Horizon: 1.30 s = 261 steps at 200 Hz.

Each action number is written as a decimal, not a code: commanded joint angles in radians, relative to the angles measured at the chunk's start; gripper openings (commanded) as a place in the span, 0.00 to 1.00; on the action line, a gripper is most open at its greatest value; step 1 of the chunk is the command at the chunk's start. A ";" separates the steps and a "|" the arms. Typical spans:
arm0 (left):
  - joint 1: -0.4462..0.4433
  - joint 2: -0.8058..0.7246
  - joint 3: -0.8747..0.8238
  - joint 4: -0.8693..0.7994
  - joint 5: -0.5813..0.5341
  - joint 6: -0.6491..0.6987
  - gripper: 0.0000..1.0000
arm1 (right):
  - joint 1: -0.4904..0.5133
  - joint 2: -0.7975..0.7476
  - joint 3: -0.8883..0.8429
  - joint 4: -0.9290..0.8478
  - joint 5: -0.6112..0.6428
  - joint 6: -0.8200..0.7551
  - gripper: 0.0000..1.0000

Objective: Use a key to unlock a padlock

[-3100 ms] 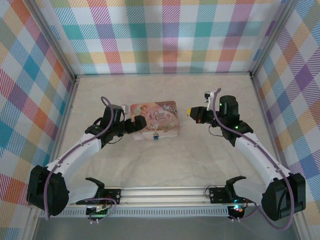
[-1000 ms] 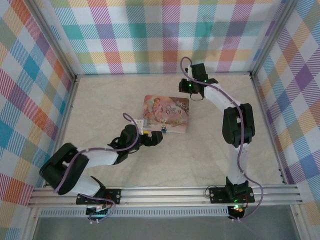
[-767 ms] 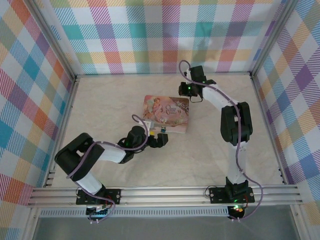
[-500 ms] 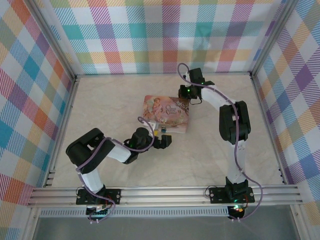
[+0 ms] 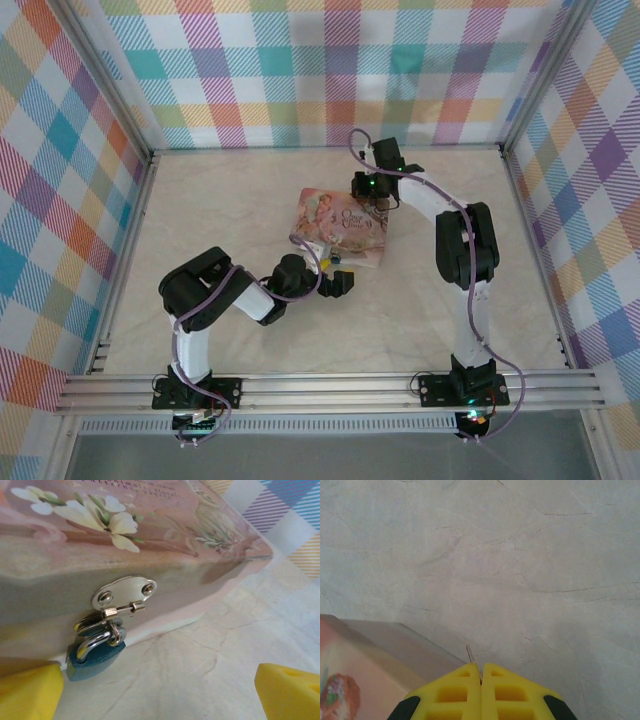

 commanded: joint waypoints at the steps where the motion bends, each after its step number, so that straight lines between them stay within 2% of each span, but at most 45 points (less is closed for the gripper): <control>1: 0.010 0.016 0.032 0.118 0.129 -0.020 0.96 | 0.018 0.012 -0.048 -0.040 -0.011 -0.011 0.00; 64: 0.066 0.033 0.050 0.171 0.257 -0.152 0.86 | 0.020 0.007 -0.085 -0.026 -0.005 -0.013 0.00; 106: 0.076 0.036 0.076 0.151 0.291 -0.182 0.85 | 0.025 0.007 -0.091 -0.020 -0.003 -0.012 0.00; 139: 0.067 0.033 0.060 0.132 0.163 -0.171 0.88 | 0.029 0.006 -0.093 -0.018 0.004 -0.014 0.00; 168: -0.002 -0.006 0.064 0.020 -0.027 -0.019 0.92 | 0.033 0.005 -0.101 -0.012 0.004 -0.012 0.00; 187: -0.026 0.001 0.082 -0.006 -0.092 -0.002 0.94 | 0.034 0.005 -0.101 -0.010 0.004 -0.009 0.00; 204: -0.025 0.019 0.099 0.005 -0.026 -0.009 0.92 | 0.039 0.004 -0.098 -0.007 0.004 -0.008 0.00; 228: 0.005 0.040 0.073 0.134 0.108 -0.061 0.87 | 0.040 0.006 -0.093 -0.009 0.007 -0.010 0.00; 243: 0.042 0.055 0.067 0.200 0.217 -0.113 0.79 | 0.042 0.005 -0.093 -0.010 0.010 -0.012 0.00; 261: 0.068 0.067 0.078 0.216 0.288 -0.160 0.72 | 0.041 0.005 -0.091 -0.012 0.013 -0.015 0.00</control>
